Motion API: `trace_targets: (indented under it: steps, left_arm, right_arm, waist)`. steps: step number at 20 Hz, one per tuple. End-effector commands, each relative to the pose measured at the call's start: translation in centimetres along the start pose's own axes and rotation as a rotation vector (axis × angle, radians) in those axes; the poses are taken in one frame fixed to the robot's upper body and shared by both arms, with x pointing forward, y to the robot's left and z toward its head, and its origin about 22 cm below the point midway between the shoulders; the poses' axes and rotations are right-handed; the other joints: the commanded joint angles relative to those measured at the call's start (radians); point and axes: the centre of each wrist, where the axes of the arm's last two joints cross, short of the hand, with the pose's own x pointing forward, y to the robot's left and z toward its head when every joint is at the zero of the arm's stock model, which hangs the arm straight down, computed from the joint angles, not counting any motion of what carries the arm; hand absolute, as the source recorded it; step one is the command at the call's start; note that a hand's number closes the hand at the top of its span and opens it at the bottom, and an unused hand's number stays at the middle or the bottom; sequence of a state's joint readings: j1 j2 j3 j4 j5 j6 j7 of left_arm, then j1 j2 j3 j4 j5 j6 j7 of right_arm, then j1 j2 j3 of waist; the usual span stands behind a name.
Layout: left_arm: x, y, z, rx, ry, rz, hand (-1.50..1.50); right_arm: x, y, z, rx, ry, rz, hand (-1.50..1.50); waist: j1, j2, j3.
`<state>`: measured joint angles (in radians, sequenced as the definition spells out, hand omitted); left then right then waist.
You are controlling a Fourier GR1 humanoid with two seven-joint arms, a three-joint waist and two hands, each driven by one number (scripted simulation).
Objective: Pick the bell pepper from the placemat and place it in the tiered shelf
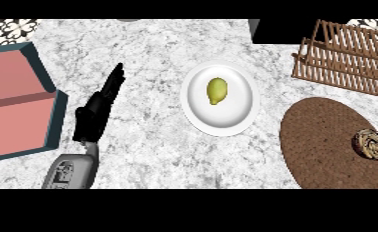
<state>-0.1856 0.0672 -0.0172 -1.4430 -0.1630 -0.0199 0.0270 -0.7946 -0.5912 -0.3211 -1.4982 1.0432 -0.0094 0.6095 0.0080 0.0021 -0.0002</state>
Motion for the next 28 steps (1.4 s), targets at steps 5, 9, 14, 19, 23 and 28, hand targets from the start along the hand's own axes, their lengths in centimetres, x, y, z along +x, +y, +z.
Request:
trace_targets:
  steps: [5, 9, 14, 19, 23, 28]
  left_arm:
    - [-0.6, -0.2, 0.5, -0.015, 0.003, 0.02, 0.0]
    - [0.0, 0.1, 0.5, -0.016, 0.005, 0.02, 0.0]
    - [-0.1, 0.1, -0.9, -0.008, -0.004, -0.002, 0.0]
    - [-0.3, 1.1, -0.8, -0.017, 0.001, 0.011, 0.0]
    - [-0.8, 0.3, 0.0, 0.0, 0.011, 0.016, 0.0]
    - [0.2, -0.4, 0.0, -0.016, -0.01, 0.015, 0.0]
  right_arm:
    - [-1.9, 5.0, -1.4, -0.038, -0.05, 0.009, 1.5]
    - [-4.4, 4.4, -2.5, -0.101, 0.048, -0.306, 1.5]
    - [-6.9, 6.7, -3.9, -0.086, 0.032, -0.308, 1.5]
    - [-6.6, 6.2, -4.7, -0.045, 0.023, -0.322, 1.5]
    - [-11.9, 6.1, -5.4, -0.065, 0.125, -0.04, 1.5]
    - [-11.8, 8.2, -4.6, -0.141, 0.235, -0.033, -1.5]
  waist:
    - [0.004, 0.0, 0.0]
    - [0.013, 0.002, 0.003]
    - [0.005, 0.003, 0.001]
    - [-0.002, -0.001, 0.0]
    - [-0.006, 0.004, -0.002]
    - [0.004, 0.001, 0.0]
